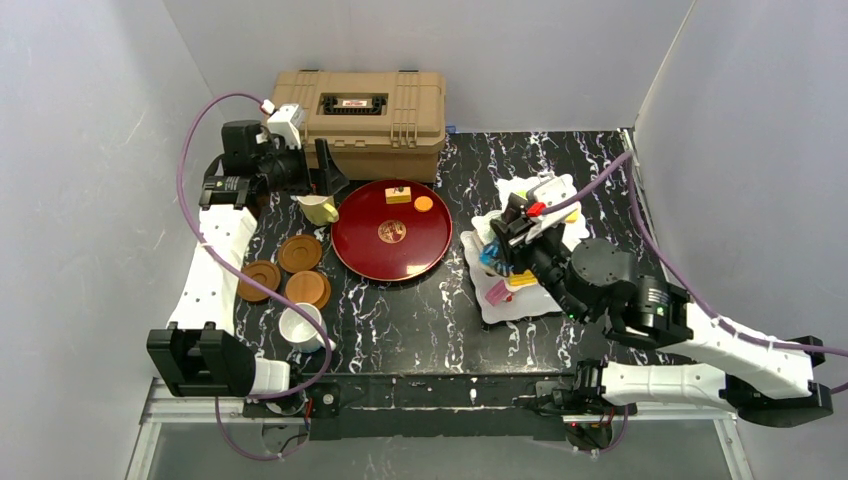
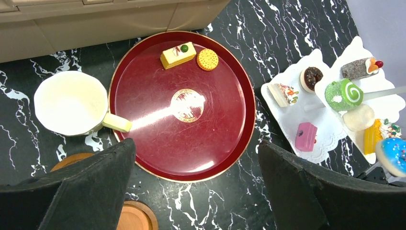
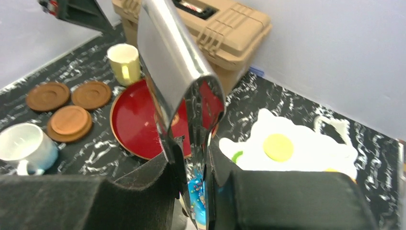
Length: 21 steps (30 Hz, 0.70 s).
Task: Serve the afternoon tea
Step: Place the desert on the desert table.
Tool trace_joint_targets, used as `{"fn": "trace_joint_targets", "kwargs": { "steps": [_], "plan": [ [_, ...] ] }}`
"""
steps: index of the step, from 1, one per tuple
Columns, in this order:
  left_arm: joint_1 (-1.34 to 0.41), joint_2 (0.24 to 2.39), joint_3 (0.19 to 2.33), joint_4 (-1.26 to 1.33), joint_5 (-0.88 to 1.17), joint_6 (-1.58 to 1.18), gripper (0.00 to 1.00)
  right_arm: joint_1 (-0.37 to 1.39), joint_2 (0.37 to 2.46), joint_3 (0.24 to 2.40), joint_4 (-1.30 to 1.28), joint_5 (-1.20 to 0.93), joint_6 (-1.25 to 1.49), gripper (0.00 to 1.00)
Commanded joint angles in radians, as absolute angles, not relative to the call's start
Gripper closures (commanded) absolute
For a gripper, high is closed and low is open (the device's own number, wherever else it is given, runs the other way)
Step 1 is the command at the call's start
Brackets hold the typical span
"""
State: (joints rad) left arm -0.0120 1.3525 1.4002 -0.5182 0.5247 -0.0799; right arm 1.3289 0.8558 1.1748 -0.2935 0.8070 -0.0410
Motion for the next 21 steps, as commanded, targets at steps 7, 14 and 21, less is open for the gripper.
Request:
{"fn": "trace_joint_targets", "kwargs": {
  "steps": [7, 14, 21],
  "plan": [
    [-0.006, 1.364, 1.471, -0.555, 0.539, -0.071, 0.02, 1.333, 0.776, 1.303, -0.558, 0.955, -0.028, 0.89],
    [-0.006, 1.373, 1.489, -0.56, 0.543, -0.077, 0.02, 1.332, 0.739, 1.296, -0.61, 1.038, -0.048, 0.88],
    [-0.006, 1.376, 1.506, -0.563, 0.553, -0.08, 0.02, 1.332, 0.656, 1.128, -0.465, 1.2, -0.116, 0.88]
  ]
}}
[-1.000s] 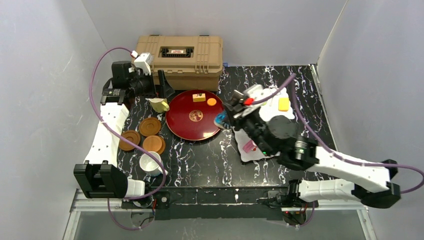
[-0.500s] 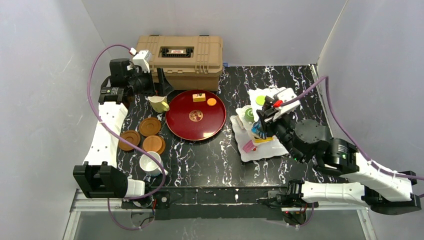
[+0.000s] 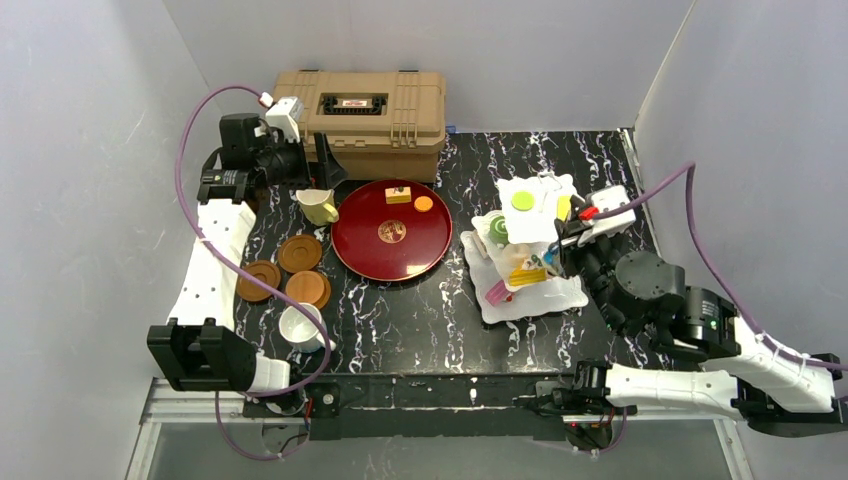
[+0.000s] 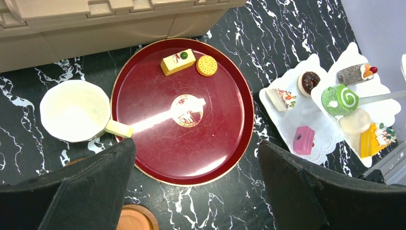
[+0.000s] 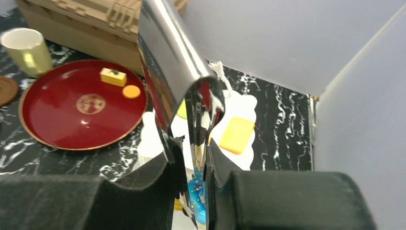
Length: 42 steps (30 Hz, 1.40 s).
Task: Serve the afternoon tea
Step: Place the desert on the desert table.
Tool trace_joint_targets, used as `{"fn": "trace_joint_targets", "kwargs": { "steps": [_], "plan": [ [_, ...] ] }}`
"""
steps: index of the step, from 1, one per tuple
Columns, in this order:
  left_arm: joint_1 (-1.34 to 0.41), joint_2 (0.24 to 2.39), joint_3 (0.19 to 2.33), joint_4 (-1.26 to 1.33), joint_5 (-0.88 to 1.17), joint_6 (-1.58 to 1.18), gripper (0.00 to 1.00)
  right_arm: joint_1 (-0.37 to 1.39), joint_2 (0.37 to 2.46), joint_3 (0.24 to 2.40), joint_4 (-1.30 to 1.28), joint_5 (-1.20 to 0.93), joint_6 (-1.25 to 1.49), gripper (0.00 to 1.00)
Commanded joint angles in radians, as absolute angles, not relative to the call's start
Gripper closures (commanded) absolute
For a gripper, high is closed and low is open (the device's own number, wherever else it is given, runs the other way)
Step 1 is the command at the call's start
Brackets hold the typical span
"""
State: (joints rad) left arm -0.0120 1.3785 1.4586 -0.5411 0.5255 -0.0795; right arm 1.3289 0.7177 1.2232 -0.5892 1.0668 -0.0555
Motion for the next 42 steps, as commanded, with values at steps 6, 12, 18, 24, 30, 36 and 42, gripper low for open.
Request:
{"fn": "trace_joint_targets", "kwargs": {
  "steps": [6, 12, 18, 24, 30, 36, 42],
  "plan": [
    [-0.006, 1.374, 1.509, -0.568, 0.557, -0.077, 0.02, 1.332, 0.536, 0.956, -0.177, 1.233, -0.278, 0.88],
    [-0.006, 1.374, 1.504, -0.568, 0.564, -0.077, 0.02, 1.333, 0.512, 0.902, -0.105, 1.227, -0.335, 0.88],
    [-0.006, 1.38, 1.508, -0.565, 0.571, -0.081, 0.02, 1.333, 0.476, 0.825, -0.039, 1.225, -0.353, 0.88],
    [-0.006, 1.379, 1.508, -0.568, 0.567, -0.075, 0.02, 1.333, 0.491, 0.739, 0.113, 1.22, -0.431, 0.88],
    [-0.006, 1.376, 1.5, -0.571, 0.565, -0.069, 0.02, 1.332, 0.514, 0.666, 0.304, 1.232, -0.566, 0.87],
    [-0.006, 1.377, 1.491, -0.565, 0.568, -0.071, 0.02, 1.331, 0.475, 0.629, 0.385, 1.252, -0.634, 0.85],
    [-0.006, 1.378, 1.494, -0.563, 0.571, -0.079, 0.02, 1.331, 0.473, 0.599, 0.364, 1.258, -0.576, 0.76]
  ]
}}
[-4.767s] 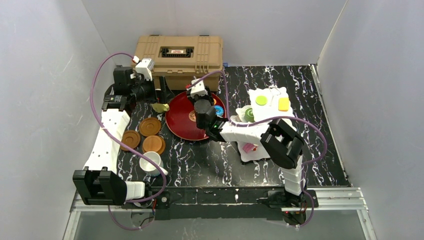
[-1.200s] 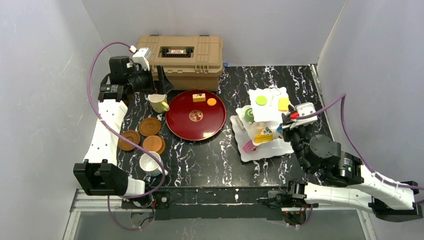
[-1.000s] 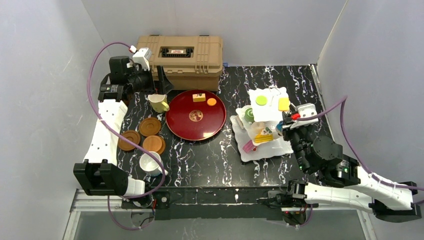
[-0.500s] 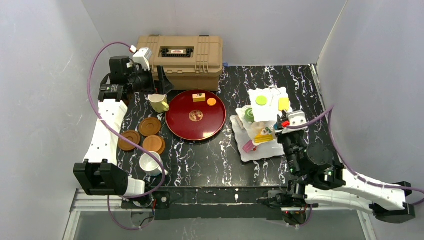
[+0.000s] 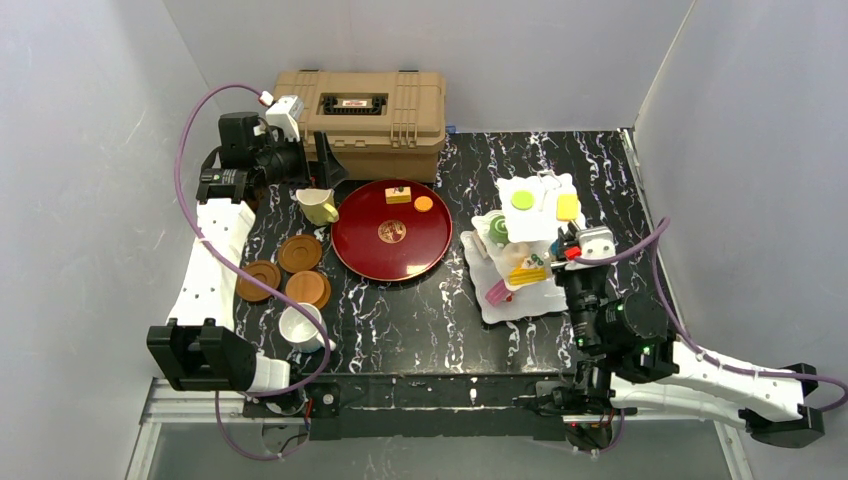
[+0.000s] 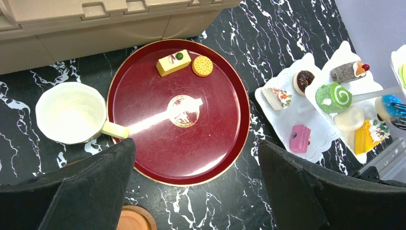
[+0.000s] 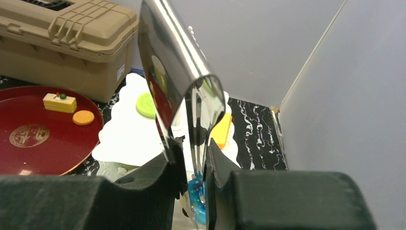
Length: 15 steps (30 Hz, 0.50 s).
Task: Serve the afternoon tea
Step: Place the desert on the desert table.
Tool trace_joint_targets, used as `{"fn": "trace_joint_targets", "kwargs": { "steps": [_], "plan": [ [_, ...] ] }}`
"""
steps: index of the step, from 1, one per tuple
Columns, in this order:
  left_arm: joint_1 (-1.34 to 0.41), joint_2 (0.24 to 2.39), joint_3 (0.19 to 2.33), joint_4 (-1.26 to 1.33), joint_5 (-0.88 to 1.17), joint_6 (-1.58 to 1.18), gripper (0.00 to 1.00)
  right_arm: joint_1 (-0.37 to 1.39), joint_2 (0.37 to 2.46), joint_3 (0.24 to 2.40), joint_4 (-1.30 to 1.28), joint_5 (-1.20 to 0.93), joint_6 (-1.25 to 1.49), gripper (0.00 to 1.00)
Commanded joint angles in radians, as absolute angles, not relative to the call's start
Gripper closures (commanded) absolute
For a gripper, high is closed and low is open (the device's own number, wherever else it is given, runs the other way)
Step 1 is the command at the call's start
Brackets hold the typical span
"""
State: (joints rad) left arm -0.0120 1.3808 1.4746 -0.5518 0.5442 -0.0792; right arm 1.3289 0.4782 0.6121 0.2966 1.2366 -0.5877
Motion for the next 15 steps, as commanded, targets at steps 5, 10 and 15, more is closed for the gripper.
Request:
{"fn": "trace_joint_targets", "kwargs": {
  "steps": [5, 10, 15],
  "plan": [
    [-0.006, 1.376, 1.497, -0.571, 0.565, -0.07, 0.02, 1.332, 0.476, 0.59, 0.36, 1.26, -0.558, 0.65],
    [-0.006, 1.382, 1.5, -0.574, 0.566, -0.069, 0.02, 1.331, 0.462, 0.631, 0.264, 1.261, -0.516, 0.56],
    [-0.006, 1.383, 1.497, -0.572, 0.569, -0.07, 0.02, 1.331, 0.428, 0.69, 0.17, 1.243, -0.476, 0.52]
  ]
}}
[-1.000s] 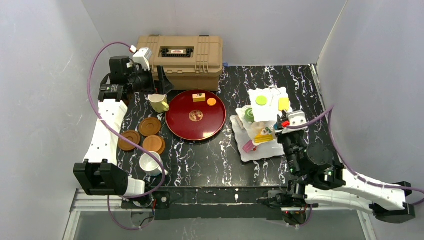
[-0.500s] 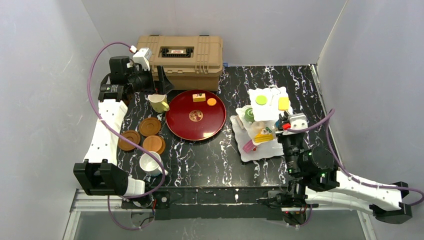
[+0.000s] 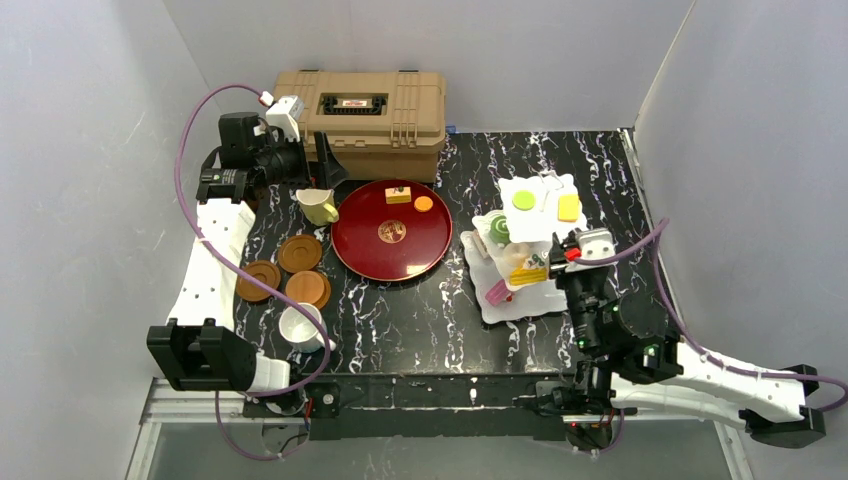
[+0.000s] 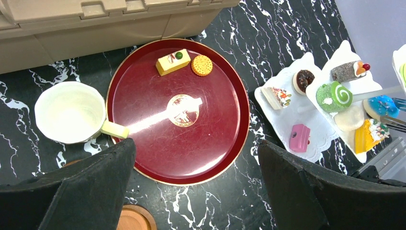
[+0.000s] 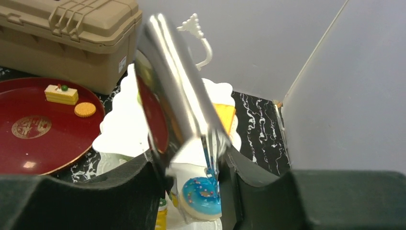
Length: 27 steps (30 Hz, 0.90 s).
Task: Serve the afternoon tea
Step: Place the desert on the desert table.
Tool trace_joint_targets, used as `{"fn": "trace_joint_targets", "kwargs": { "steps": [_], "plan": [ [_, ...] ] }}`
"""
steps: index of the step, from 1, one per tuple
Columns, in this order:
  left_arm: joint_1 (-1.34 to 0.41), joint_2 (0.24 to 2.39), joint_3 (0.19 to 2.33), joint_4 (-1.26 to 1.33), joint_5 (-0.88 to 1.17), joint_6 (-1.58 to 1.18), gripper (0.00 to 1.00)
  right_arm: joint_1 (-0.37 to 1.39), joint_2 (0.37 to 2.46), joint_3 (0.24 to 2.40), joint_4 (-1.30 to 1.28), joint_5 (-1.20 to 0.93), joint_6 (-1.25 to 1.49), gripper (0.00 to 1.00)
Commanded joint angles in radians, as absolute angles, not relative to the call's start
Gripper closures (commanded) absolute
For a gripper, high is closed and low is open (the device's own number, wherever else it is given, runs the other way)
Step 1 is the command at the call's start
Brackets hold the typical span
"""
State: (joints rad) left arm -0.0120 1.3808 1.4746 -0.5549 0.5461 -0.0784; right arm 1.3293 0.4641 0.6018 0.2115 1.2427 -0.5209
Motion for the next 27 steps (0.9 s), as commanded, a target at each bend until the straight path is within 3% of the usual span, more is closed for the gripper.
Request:
{"fn": "trace_joint_targets", "kwargs": {
  "steps": [1, 6, 13, 16, 27],
  "plan": [
    [-0.006, 1.383, 1.496, -0.571, 0.569, -0.073, 0.02, 1.331, 0.428, 0.702, 0.153, 1.237, -0.47, 0.52],
    [-0.006, 1.383, 1.496, -0.574, 0.573, -0.08, 0.02, 1.331, 0.436, 0.785, 0.04, 1.19, -0.415, 0.56],
    [-0.006, 1.388, 1.507, -0.581, 0.572, -0.077, 0.02, 1.331, 0.431, 0.958, -0.189, 1.056, -0.297, 0.74],
    [-0.006, 1.387, 1.507, -0.583, 0.574, -0.082, 0.02, 1.331, 0.459, 1.004, -0.235, 1.003, -0.272, 0.75],
    [-0.005, 1.395, 1.512, -0.585, 0.581, -0.105, 0.02, 1.331, 0.733, 1.109, -0.032, 0.798, -0.299, 0.76]
  ]
}}
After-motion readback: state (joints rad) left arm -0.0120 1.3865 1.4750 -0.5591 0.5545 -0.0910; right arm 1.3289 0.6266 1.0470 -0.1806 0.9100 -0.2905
